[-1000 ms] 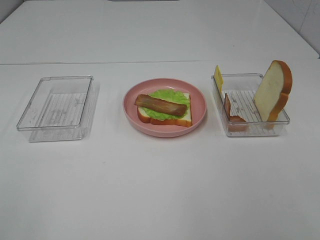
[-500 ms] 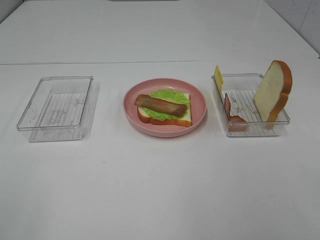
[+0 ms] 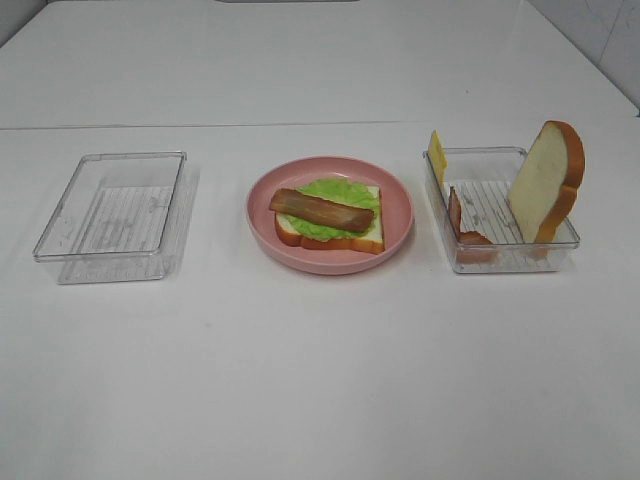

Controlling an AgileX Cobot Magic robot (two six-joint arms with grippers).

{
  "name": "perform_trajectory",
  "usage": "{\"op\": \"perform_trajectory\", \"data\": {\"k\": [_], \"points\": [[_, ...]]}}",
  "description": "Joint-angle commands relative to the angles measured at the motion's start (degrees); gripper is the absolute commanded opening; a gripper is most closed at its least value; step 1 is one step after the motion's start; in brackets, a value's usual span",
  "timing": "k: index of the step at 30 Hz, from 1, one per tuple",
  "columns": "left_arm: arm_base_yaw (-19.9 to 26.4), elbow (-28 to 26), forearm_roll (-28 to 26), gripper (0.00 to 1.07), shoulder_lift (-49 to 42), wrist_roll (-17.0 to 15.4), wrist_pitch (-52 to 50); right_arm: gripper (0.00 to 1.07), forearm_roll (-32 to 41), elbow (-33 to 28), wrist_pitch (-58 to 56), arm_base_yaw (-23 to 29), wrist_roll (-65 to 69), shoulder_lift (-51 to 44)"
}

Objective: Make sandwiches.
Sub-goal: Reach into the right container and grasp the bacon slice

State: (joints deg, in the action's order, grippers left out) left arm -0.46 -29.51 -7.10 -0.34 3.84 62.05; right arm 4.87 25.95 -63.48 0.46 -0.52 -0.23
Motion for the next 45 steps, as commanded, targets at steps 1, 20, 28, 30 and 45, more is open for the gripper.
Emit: {"op": "perform_trajectory", "data": {"k": [1, 20, 28, 30, 45], "points": [[-0.1, 0.0, 0.1, 1.01, -0.7, -0.5, -0.4, 0.98, 0.0, -0.1, 0.5, -0.1, -0.5, -1.2], [-0.1, 0.0, 0.1, 1.01, -0.7, -0.5, -0.4, 0.98, 0.3, -0.1, 0.4, -0.1, 0.5, 0.3], [-0.2, 0.0, 0.1, 1.01, -1.0, -0.5, -0.4, 0.98, 0.5, 2.5, 0.8, -0.1, 1.9, 18.2], [-0.2, 0.0, 0.1, 1.01, -1.0, -0.5, -0.4, 0.98, 0.5, 3.9, 1.5, -0.1, 1.9, 24.5], [-0.2, 0.0, 0.1, 1.01, -1.0, -0.5, -0.4, 0.98, 6.6, 18.9, 6.8, -0.1, -2.5, 60.4]]}}
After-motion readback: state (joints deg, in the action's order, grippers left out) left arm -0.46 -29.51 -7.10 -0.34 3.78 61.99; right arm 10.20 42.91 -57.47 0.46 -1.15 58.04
